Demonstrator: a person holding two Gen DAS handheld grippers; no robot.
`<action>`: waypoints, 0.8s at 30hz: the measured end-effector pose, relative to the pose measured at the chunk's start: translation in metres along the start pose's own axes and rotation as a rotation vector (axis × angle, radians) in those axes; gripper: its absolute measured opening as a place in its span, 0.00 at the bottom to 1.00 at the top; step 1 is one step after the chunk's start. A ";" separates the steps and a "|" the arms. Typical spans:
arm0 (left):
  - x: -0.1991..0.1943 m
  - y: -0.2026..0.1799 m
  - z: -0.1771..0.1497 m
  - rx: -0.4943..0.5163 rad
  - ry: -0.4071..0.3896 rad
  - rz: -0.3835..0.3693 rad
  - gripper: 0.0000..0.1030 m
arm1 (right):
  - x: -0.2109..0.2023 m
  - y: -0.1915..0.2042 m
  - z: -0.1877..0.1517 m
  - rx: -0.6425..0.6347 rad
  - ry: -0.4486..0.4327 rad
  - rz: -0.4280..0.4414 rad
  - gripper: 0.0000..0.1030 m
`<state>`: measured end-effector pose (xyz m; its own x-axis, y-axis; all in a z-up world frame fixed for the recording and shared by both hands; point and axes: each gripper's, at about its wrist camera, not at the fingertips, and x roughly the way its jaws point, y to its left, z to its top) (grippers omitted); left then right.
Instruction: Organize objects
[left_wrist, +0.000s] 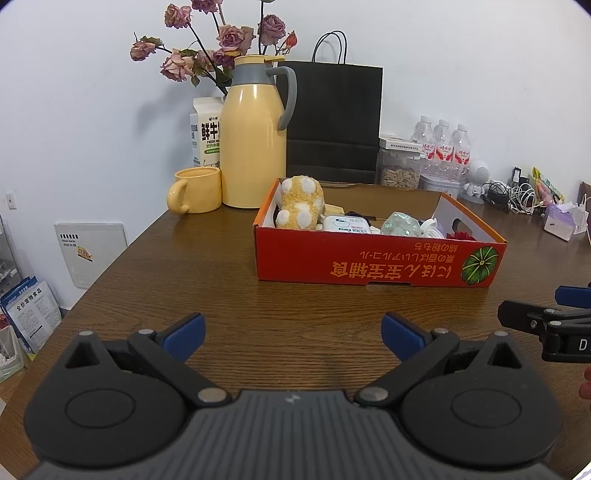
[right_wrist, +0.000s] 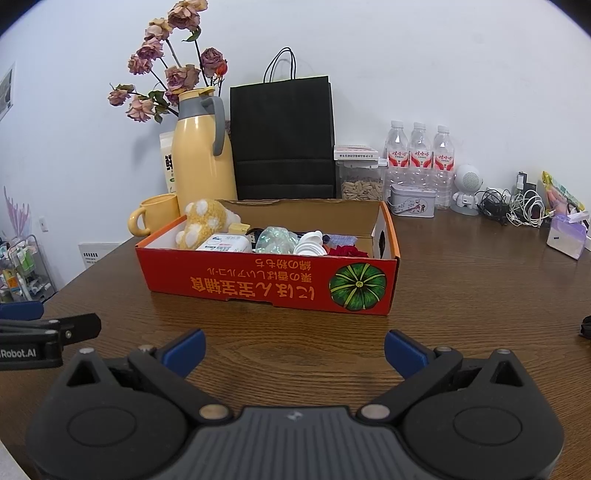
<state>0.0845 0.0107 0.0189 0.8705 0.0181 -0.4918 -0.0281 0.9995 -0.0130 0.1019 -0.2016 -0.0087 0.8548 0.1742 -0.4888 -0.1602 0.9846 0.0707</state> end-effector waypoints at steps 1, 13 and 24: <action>0.000 0.000 0.000 0.000 0.000 -0.002 1.00 | 0.000 0.000 0.000 0.000 0.000 0.000 1.00; -0.002 0.000 0.001 0.002 -0.006 -0.010 1.00 | 0.000 0.001 0.000 -0.001 0.000 0.001 1.00; -0.004 -0.001 0.001 0.009 -0.012 0.004 1.00 | 0.000 0.001 0.000 -0.002 0.000 -0.001 1.00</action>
<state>0.0818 0.0096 0.0212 0.8763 0.0223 -0.4812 -0.0273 0.9996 -0.0032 0.1020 -0.2007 -0.0091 0.8548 0.1736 -0.4891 -0.1605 0.9846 0.0690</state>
